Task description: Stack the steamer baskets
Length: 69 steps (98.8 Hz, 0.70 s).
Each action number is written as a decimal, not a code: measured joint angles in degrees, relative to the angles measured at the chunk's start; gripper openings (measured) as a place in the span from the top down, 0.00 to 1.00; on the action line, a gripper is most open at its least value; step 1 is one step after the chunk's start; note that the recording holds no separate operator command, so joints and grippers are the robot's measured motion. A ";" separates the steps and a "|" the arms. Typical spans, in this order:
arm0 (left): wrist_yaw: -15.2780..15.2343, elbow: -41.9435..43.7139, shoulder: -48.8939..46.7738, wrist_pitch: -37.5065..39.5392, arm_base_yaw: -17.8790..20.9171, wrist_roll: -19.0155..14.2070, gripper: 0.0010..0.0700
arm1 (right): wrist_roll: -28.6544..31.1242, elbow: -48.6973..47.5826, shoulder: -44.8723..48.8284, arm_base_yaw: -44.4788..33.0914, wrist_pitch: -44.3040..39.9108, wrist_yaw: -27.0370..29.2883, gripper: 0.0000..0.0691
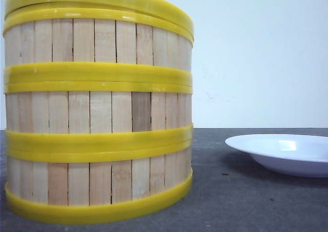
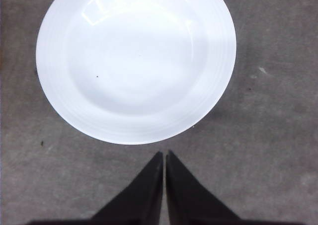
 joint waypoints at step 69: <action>0.55 -2.93 -0.39 1.31 1.03 -0.02 0.99 | 0.00 0.00 0.00 0.00 0.02 0.00 0.99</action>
